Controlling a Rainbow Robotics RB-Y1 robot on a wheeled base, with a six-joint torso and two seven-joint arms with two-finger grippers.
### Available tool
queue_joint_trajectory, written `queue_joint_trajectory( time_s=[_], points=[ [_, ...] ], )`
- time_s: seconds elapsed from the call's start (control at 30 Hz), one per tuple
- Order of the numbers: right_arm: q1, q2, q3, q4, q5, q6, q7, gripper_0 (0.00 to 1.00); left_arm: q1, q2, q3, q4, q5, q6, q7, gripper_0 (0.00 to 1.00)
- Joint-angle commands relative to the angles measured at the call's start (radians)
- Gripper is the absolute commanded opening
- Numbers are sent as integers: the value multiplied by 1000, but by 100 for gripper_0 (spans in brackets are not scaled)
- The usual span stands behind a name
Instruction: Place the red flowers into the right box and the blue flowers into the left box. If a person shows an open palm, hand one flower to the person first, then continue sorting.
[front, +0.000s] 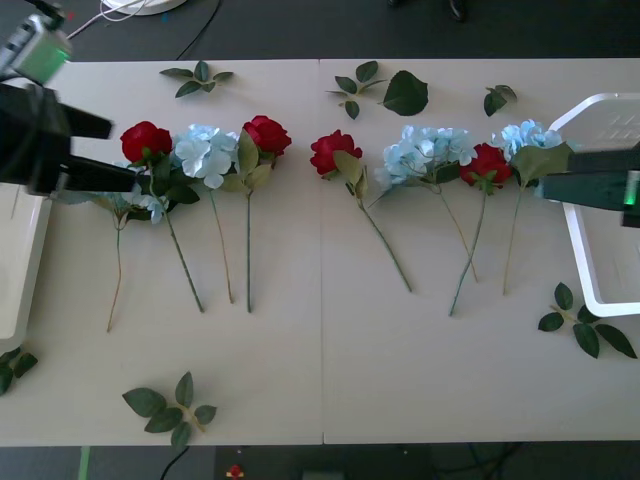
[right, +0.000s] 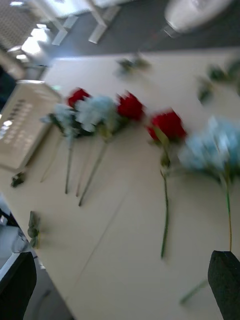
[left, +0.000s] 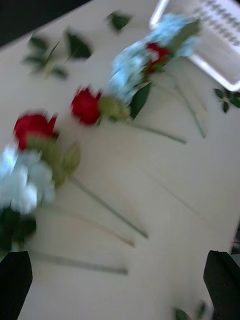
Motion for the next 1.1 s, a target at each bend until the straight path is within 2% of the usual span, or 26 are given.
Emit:
queue_joint_trajectory(
  time_s=[0.03,0.23,0.47,0.73,0.8,0.9,1.1],
  points=[
    [-7,-58,67,-42,135,-32,-163,100,-1,128,-95,-1,20,-55,299,100],
    [-86,-58,168,-48,362,-20,-403,100,-1,117,-308,43,-40,-249,434,100],
    [-234,-28,315,-1,572,60,-637,100,-1,105,-417,112,-236,-274,564,100],
    [-383,43,458,133,777,143,-822,100,-11,63,-464,174,-419,-275,756,100],
    [-403,52,473,157,820,153,-844,100,-47,54,-503,187,-445,-275,788,100],
    [-418,75,491,205,929,157,-853,100,-179,27,-661,232,-489,-277,862,100],
    [-435,113,493,308,966,155,-839,100,-378,-73,-871,356,-552,-275,945,100]
  ],
)
